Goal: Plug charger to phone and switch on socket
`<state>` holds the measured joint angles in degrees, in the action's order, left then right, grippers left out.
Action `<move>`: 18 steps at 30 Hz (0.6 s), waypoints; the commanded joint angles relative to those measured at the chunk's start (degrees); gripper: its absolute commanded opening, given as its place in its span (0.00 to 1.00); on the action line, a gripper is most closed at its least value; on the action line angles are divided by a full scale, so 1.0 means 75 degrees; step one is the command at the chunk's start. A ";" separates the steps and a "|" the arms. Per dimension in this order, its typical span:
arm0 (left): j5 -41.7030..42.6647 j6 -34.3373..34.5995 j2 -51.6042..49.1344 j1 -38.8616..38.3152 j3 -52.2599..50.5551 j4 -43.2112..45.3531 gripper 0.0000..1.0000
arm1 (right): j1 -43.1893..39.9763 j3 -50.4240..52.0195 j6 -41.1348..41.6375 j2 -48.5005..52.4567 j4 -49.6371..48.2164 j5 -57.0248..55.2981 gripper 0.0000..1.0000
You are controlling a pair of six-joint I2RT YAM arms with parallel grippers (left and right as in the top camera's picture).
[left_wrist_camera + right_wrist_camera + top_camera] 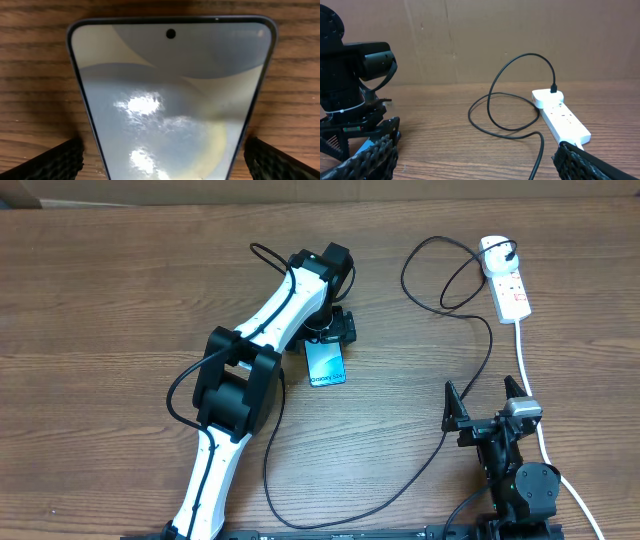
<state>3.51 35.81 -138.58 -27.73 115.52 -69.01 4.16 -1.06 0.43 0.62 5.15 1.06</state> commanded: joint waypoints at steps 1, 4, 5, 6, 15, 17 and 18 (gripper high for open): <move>-0.0536 -0.0192 -0.0012 -0.0114 -0.0344 0.0131 1.00 | 0.0038 0.0079 0.0055 -0.0061 -0.0041 -0.0050 1.00; -0.0726 -0.0082 -0.0012 -0.0256 -0.0595 0.0326 0.99 | 0.0038 0.0079 0.0055 -0.0061 -0.0041 -0.0050 1.00; -0.0720 -0.0044 -0.0012 -0.0286 -0.0670 0.0414 0.97 | 0.0038 0.0079 0.0055 -0.0061 -0.0041 -0.0050 1.00; -0.0723 0.0044 -0.0012 -0.0309 -0.0729 0.0455 0.97 | 0.0038 0.0079 0.0055 -0.0061 -0.0041 -0.0050 1.00; -0.0726 0.0539 -0.0012 -0.0321 -0.1343 0.0816 0.89 | 0.0038 0.0079 0.0055 -0.0061 -0.0041 -0.0050 1.00; -0.0729 0.0539 -0.0012 -0.0321 -0.1346 0.0816 0.85 | 0.0038 0.0079 0.0055 -0.0061 -0.0041 -0.0050 1.00; -0.0729 0.0539 -0.0012 -0.0321 -0.1346 0.0828 0.84 | 0.0038 0.0079 0.0055 -0.0061 -0.0041 -0.0050 1.00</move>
<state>0.01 38.79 -135.04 -29.74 108.73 -62.41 4.16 -1.06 0.45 0.62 5.13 1.06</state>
